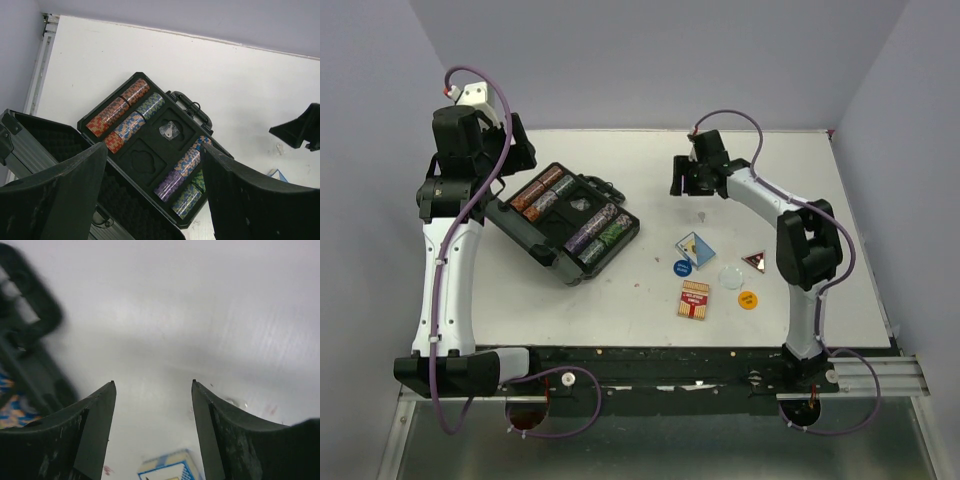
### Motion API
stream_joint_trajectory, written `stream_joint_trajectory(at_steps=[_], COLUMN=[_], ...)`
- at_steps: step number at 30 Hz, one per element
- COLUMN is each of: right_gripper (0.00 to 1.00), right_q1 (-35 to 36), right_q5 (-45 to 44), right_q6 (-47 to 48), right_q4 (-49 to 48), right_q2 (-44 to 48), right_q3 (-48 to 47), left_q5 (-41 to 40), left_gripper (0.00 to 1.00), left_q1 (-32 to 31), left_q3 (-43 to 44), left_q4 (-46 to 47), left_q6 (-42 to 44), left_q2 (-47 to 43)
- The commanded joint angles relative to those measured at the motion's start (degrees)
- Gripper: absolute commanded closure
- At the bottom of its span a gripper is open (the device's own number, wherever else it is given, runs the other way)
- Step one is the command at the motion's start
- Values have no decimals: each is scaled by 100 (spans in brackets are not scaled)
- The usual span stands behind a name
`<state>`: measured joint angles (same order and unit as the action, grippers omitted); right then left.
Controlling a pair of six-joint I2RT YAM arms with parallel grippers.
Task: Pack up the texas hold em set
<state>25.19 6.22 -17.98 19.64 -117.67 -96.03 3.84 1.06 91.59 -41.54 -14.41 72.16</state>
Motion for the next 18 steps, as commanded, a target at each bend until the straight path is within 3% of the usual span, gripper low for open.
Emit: stream_joint_trajectory(at_steps=[1,13,18], right_gripper=[31,40,42], right_q1=[135,92,4], right_q5=[-1227,-2195,-2125], right_q6=[-74,-294,-329], right_q4=[769,1525,1499], right_q2=[69,-564,-520], right_q3=[295,-118,58], left_q5=[-181,-234,-252], left_gripper=[17,17,17], left_q1=[43,43,52], left_q3=[245,87,69], left_q4=[-12,5,23], left_q6=[96,97,97], left_q2=[-44,-202,-220])
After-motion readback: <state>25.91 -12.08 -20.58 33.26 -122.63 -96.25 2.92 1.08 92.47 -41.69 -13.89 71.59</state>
